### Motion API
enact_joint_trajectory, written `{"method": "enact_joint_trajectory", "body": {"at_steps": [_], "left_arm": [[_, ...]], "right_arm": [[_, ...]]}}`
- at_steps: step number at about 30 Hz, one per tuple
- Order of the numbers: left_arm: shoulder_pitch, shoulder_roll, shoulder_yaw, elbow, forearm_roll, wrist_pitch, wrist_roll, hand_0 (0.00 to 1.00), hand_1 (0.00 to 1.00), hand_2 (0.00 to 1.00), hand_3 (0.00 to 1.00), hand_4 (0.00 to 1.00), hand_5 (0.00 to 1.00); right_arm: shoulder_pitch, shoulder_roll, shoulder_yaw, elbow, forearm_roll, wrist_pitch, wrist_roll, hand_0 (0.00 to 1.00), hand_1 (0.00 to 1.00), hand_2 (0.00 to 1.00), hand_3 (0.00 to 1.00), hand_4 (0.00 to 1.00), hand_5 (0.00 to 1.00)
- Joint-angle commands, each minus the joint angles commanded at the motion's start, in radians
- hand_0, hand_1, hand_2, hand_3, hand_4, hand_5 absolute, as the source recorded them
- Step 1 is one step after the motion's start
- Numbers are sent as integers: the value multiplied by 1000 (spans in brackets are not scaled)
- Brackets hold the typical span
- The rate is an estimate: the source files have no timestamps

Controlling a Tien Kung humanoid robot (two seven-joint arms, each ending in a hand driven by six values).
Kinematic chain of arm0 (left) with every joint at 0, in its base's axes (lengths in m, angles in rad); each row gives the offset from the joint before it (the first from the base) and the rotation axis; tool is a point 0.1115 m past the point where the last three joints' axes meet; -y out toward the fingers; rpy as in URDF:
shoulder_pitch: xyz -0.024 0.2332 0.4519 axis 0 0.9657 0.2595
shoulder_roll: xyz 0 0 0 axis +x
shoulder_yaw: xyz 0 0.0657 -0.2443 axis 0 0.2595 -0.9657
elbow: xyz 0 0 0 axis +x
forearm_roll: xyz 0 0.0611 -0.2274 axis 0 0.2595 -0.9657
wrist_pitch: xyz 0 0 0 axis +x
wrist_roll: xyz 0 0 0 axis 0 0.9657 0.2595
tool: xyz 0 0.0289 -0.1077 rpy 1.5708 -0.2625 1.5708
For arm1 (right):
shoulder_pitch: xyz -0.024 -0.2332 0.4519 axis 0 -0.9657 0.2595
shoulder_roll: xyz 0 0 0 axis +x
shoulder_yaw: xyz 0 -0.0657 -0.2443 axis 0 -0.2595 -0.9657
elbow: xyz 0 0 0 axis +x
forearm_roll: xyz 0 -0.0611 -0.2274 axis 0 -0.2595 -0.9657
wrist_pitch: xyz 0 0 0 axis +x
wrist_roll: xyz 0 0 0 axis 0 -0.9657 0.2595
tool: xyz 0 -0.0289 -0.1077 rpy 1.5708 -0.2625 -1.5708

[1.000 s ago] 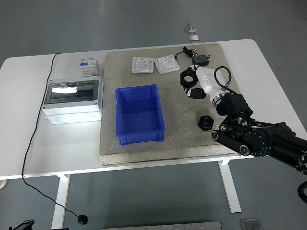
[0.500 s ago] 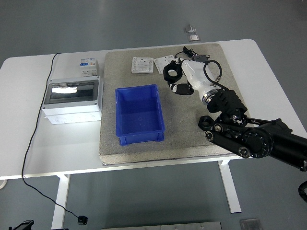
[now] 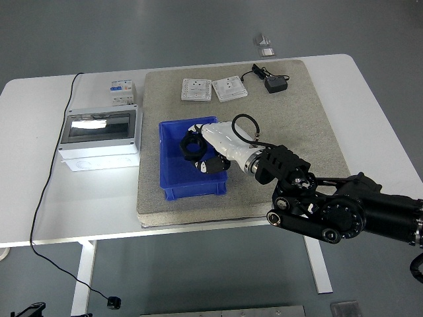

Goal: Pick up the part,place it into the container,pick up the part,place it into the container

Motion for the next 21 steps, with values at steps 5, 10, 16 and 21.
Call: {"method": "enact_joint_trajectory", "body": {"at_steps": [5,10,16,21], "left_arm": [[0,-1,-3,0,4,0,2,721,714,680,747,946,998],[0,-1,-8,-1,9,0,5,722,712,681,747,947,998],[1,-1,-14,-1,18,-1,10,721,713,680,747,946,998],[4,-3,-8,-1,11,0,8,721,713,680,747,947,998]], "right_arm": [[0,2,6,-7,-13,3,-12,928,839,825,872,566,74],[-1,1,14,-9,-29,18,-24,998,959,918,943,681,166],[-13,-7,43,-3,-36,14,-25,998,997,951,976,839,300],[-104,-80,168,53,-72,-68,-26,998,950,918,951,831,289]]}}
